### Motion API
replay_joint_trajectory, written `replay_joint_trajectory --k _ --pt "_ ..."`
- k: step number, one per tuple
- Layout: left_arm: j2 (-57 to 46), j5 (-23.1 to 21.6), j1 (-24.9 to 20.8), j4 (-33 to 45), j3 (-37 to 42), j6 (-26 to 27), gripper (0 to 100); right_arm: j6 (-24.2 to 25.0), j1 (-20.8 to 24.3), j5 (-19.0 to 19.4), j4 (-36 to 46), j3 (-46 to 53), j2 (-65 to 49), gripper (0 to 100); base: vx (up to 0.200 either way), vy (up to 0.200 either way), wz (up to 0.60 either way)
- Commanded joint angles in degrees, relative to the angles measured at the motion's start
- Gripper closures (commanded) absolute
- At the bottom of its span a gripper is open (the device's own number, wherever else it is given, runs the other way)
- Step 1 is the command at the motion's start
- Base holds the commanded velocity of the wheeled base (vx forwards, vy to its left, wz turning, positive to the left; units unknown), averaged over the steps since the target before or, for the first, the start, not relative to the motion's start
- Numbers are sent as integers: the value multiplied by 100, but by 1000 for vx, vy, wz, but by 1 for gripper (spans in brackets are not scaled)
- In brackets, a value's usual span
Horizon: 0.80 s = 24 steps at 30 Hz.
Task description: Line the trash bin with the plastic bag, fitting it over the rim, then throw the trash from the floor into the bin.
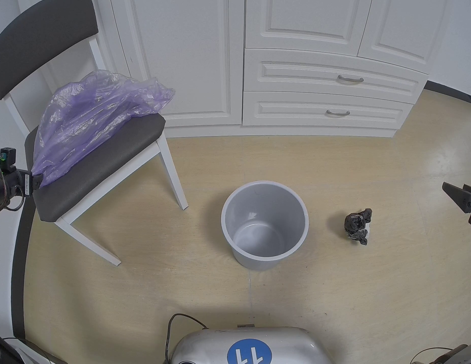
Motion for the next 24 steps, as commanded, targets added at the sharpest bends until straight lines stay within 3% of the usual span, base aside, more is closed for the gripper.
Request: replay_joint_trajectory --k 1,11,24 --pt "202 7 -6 -8 -150 -19 0 6 -53 8 -1 -13 76 0 0 0 0" --pt "571 201 20 -114 -730 -247 0 33 -176 8 -10 -49 76 0 0 0 0" --pt "861 201 -191 -386 -581 -564 0 41 -220 16 -10 -66 67 0 0 0 0"
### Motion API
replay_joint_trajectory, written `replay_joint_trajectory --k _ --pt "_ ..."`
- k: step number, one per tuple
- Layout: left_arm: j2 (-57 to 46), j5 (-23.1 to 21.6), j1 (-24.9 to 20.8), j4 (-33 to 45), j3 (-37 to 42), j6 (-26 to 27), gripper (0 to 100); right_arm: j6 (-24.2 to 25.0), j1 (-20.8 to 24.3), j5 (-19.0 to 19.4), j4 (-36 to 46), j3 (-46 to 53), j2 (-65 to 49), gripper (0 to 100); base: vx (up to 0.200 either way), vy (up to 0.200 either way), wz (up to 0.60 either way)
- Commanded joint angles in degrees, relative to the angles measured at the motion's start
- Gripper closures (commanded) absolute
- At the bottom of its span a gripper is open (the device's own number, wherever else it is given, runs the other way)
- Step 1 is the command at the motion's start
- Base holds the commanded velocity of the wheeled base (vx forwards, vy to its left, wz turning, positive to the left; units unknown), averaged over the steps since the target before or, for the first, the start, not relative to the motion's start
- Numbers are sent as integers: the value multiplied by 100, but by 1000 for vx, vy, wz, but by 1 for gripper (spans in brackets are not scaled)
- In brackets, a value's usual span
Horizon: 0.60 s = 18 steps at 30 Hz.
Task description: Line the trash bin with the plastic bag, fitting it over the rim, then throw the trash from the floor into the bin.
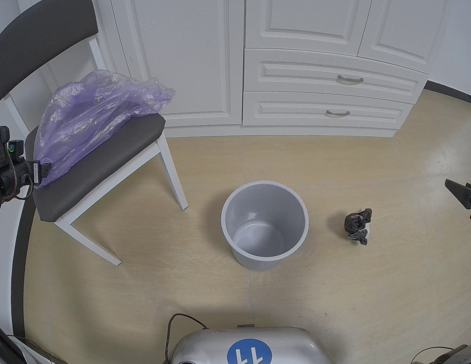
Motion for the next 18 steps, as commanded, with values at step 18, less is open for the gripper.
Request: replay_joint_trajectory --k 18 --pt "584 -811 386 -1008 35 -704 0 21 -5 -1 -28 8 -10 0 0 0 0"
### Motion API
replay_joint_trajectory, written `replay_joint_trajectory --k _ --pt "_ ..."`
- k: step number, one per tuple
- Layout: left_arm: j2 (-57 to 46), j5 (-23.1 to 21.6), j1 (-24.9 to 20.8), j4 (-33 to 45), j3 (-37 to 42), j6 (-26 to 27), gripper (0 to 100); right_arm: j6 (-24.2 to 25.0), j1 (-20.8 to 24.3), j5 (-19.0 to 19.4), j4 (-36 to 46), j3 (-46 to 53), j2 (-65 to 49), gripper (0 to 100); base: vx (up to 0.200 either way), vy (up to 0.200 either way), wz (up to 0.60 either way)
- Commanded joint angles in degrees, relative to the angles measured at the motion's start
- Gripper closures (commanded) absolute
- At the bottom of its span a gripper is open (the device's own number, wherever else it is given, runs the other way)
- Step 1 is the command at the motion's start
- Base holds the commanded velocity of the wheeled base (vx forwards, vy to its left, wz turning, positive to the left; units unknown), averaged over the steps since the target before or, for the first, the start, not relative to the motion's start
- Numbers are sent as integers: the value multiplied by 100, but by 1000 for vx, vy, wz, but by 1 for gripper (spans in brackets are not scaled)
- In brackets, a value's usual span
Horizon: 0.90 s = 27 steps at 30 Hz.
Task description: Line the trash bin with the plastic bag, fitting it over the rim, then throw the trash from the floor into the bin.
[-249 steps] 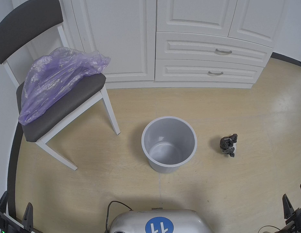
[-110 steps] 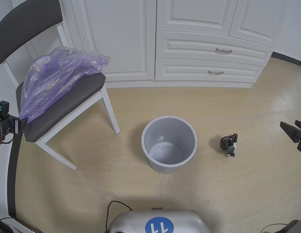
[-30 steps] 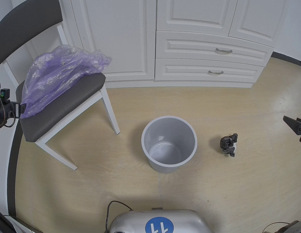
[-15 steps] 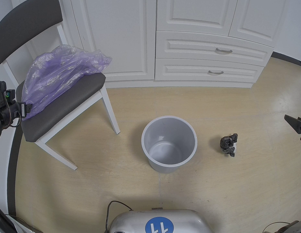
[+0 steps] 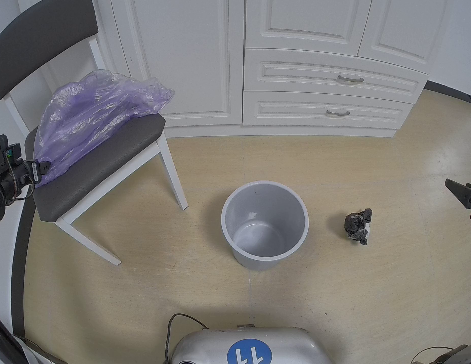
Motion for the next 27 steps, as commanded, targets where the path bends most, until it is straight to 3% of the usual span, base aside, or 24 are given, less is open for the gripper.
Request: replay_joint_trajectory --k 1,2,3,13,15,20,24,27 --pt "9 -72 12 -9 1 6 0 -1 0 3 -10 1 -5 0 0 0 0" --pt "0 -116 12 -9 1 -3 0 -1 0 3 -10 1 -5 0 0 0 0" --pt "-9 -151 12 -9 1 -11 100 -1 0 3 -10 1 -5 0 0 0 0" --pt "-106 -169 -50 -106 273 -73 100 -10 79 3 -10 10 -76 0 0 0 0" --pt "-149 -169 -155 -616 651 -336 100 -45 106 3 -1 54 -199 0 0 0 0" --pt "-229 -292 -226 -1670 1433 -389 100 -54 369 -6 26 80 -401 0 0 0 0" --pt "-352 -433 -261 -2057 1767 -407 100 -54 536 -67 43 107 -383 0 0 0 0" --pt "-615 -380 -595 -2145 2005 -398 100 -89 580 -103 52 107 -322 0 0 0 0"
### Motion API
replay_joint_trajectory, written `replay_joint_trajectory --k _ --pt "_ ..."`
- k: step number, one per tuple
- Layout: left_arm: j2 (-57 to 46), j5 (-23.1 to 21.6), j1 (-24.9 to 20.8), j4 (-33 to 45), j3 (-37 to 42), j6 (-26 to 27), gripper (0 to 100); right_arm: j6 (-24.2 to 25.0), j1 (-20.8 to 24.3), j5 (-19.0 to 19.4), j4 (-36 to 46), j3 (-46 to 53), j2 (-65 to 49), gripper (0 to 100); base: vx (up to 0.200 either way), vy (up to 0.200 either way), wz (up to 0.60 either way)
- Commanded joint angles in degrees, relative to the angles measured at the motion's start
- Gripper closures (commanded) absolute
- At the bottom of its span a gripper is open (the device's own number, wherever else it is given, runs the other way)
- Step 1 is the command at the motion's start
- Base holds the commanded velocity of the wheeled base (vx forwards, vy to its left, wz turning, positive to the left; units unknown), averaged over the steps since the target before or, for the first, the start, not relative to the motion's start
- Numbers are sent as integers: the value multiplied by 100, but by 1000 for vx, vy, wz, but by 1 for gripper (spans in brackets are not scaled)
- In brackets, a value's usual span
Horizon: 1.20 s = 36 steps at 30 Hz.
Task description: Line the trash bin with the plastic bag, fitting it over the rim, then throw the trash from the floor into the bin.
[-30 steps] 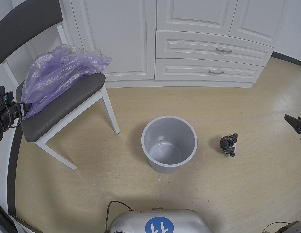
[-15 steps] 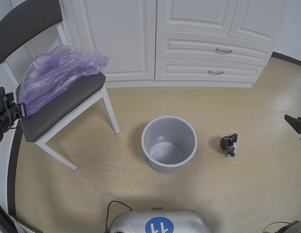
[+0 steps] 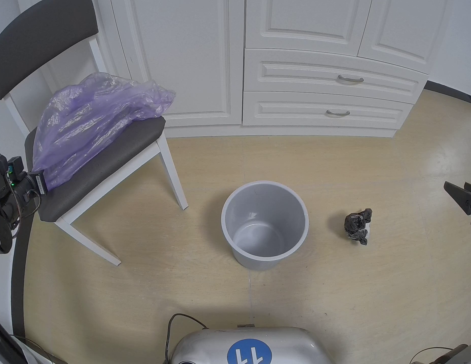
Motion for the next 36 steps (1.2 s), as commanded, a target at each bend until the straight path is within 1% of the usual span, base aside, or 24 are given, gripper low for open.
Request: replay_joint_trajectory --k 1,2,5,6,8,11,12,14,15,16,17,20,21,23,26,27,28,29,30,31,32,33,34,36 --pt "-379 -2 -340 -108 374 -7 100 -43 148 -40 17 30 -29 0 0 0 0" --pt "-520 24 -639 -108 453 -7 100 -139 191 -84 34 30 -29 0 0 0 0" --pt "-643 279 -1167 -108 470 2 100 -210 297 -234 8 56 -64 0 0 0 0" --pt "-643 279 -1167 -108 470 2 100 -210 297 -234 8 56 -64 0 0 0 0" --pt "-661 640 -1703 -117 409 2 100 -210 508 -453 8 56 -99 0 0 0 0" --pt "-669 824 -2072 -161 365 11 100 -210 657 -664 -19 56 -99 0 0 0 0" --pt "-678 938 -2336 -257 321 11 100 -210 772 -787 -27 56 -99 0 0 0 0" --pt "-678 965 -2406 -292 303 11 100 -210 798 -814 -27 56 -99 0 0 0 0" --pt "-687 1018 -2573 -380 277 11 100 -210 859 -858 -27 56 -99 0 0 0 0" --pt "-687 1018 -2573 -380 277 11 100 -210 859 -858 -27 56 -99 0 0 0 0" --pt "-678 1176 -2942 -539 145 20 100 -210 939 -919 -27 39 -99 0 0 0 0" --pt "-669 1185 -3188 -609 -83 -24 100 -227 991 -981 -27 39 -108 0 0 0 0" --pt "-669 1176 -3417 -626 -171 -33 100 -271 1097 -1113 -27 48 -108 0 0 0 0" --pt "-678 1176 -3575 -653 -197 -33 100 -315 1185 -1244 -27 56 -108 0 0 0 0" --pt "-678 1193 -4032 -653 -250 -59 100 -341 1378 -1561 -36 39 -108 0 0 0 0" --pt "-678 1211 -4269 -653 -224 -77 100 -350 1475 -1666 -36 39 -108 0 0 0 0" --pt "-678 1229 -4331 -653 -215 -77 100 -350 1501 -1693 -36 39 -108 0 0 0 0" --pt "-687 1387 -4629 -662 -171 -77 100 -368 1650 -1807 -36 48 -99 0 0 0 0" --pt "-687 1404 -4656 -662 -171 -77 100 -377 1659 -1807 -36 48 -99 0 0 0 0" --pt "-704 1668 -4981 -714 -154 -77 100 -412 1800 -1895 -36 56 -99 0 0 0 0" --pt "-704 1756 -5095 -758 -145 -86 100 -421 1844 -1930 -36 65 -91 0 0 0 0" --pt "-704 1835 -5236 -864 -101 -86 100 -429 1914 -1965 -36 83 -91 0 0 0 0" --pt "-704 1844 -5253 -881 -92 -86 100 -429 1923 -1974 -36 83 -99 0 0 0 0" --pt "-748 1870 -5508 -1180 163 -77 100 -429 2064 -2062 -27 100 -91 0 0 0 0"
